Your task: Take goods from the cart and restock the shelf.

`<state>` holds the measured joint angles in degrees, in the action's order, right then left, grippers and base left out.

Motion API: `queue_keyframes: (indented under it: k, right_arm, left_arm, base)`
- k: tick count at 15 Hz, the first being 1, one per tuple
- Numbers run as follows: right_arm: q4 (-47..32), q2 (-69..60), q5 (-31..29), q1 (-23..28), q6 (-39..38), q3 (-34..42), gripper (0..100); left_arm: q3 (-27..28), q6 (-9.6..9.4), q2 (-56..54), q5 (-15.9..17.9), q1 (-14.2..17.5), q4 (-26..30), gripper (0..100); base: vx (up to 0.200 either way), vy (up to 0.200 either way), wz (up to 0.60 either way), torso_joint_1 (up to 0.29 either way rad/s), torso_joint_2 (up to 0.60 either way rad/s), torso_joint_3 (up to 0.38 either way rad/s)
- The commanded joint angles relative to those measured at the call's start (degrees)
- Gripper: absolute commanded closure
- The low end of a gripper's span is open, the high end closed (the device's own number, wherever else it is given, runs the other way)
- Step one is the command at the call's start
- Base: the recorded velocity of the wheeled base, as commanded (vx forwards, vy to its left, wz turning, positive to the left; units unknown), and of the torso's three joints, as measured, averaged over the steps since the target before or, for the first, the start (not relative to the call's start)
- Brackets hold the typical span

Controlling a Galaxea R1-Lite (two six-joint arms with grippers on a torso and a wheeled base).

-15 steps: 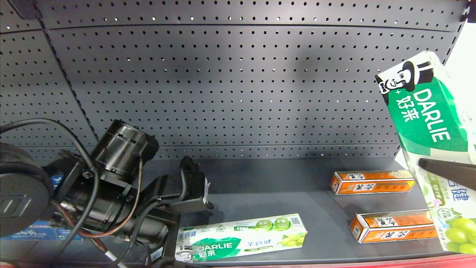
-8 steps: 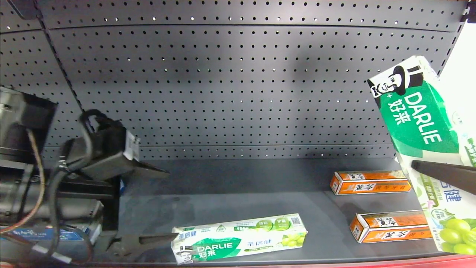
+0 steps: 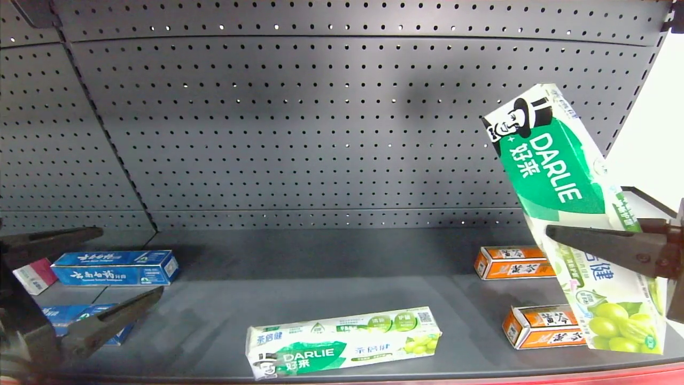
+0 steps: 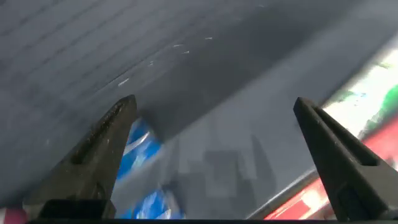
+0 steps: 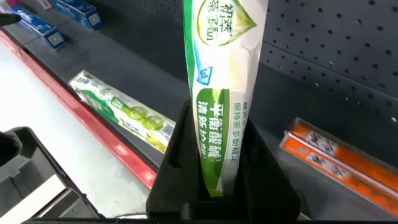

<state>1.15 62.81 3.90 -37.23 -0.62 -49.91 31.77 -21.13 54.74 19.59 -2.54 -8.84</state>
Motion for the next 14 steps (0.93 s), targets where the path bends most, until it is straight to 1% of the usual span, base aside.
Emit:
queue_keyframes:
  k: [1, 2, 3, 4, 5, 6, 7, 8, 9, 10, 11, 12, 13, 14]
  right_arm:
    - [0.17, 2.32, 0.05, -0.56, 0.01, -0.45, 100]
    - [0.26, 2.32, -0.03, -0.56, 0.09, -0.28, 100]
    - [0.17, 1.88, -0.03, -0.56, 0.09, -0.37, 100]
    - [0.17, 1.71, -0.12, -0.39, 0.09, -0.19, 100]
    - [0.17, 1.44, -0.12, -0.21, 0.09, -0.01, 100]
    - [0.17, 1.35, -0.03, -0.21, 0.09, 0.25, 100]
    - [0.17, 1.62, -0.03, -0.21, 0.09, 0.07, 100]
    - [0.17, 1.97, -0.03, -0.30, 0.09, -0.19, 100]
    - [0.17, 1.97, -0.03, -0.30, 0.09, -0.19, 100]
    - [0.17, 2.15, -0.03, -0.30, 0.09, -0.01, 100]
    - [0.17, 2.32, -0.03, -0.30, 0.09, 0.16, 100]
    - [0.26, 2.41, -0.03, -0.39, 0.09, -0.01, 100]
    - [0.17, 2.41, -0.03, -0.39, 0.09, -0.01, 100]
    - [0.17, 2.41, -0.03, -0.30, 0.09, 0.16, 100]
  left_arm:
    - [-7.86, 5.75, -10.53, -3.95, 0.95, -3.91, 0]
    - [-9.97, 7.68, -13.52, -5.00, 1.66, -3.91, 0]
    - [-11.55, 9.00, -16.94, -6.41, 3.24, -3.91, 0]
    - [-13.22, 9.96, -19.84, -6.85, 4.47, -3.82, 0]
    - [-14.37, 10.49, -21.43, -6.93, 5.00, -3.82, 0]
    - [-18.15, 11.46, -26.00, -6.93, 6.40, -3.82, 0]
    - [-20.34, 12.43, -28.90, -7.02, 7.11, -3.64, 0]
    - [-22.45, 13.13, -31.80, -7.90, 7.90, -3.29, 0]
    - [-23.51, 13.57, -33.38, -8.43, 8.25, -3.11, 0]
    - [-25.70, 14.62, -36.45, -8.87, 8.25, -2.85, 0]
    - [-27.81, 15.15, -39.88, -8.96, 8.25, -1.88, 0]
    - [-30.36, 15.06, -44.45, -10.27, 8.51, 1.72, 0]
    - [-31.51, 14.71, -49.73, -11.68, 8.42, 5.59, 0]
    - [-30.98, 14.45, -50.17, -14.32, 8.42, 7.70, 0]
  base:
    - [0.000, 0.000, 0.00, 0.000, 0.00, 0.000]
    - [0.000, 0.000, 0.00, 0.000, 0.00, 0.000]
    - [0.000, 0.000, 0.00, 0.000, 0.00, 0.000]
    - [0.000, 0.000, 0.00, 0.000, 0.00, 0.000]
    - [0.000, 0.000, 0.00, 0.000, 0.00, 0.000]
    - [0.000, 0.000, 0.00, 0.000, 0.00, 0.000]
    - [0.000, 0.000, 0.00, 0.000, 0.00, 0.000]
    - [0.000, 0.000, 0.00, 0.000, 0.00, 0.000]
    - [0.000, 0.000, 0.00, 0.000, 0.00, 0.000]
    - [0.000, 0.000, 0.00, 0.000, 0.00, 0.000]
    - [0.000, 0.000, 0.00, 0.000, 0.00, 0.000]
    - [0.000, 0.000, 0.00, 0.000, 0.00, 0.000]
    - [0.000, 0.000, 0.00, 0.000, 0.00, 0.000]
    - [0.000, 0.000, 0.00, 0.000, 0.00, 0.000]
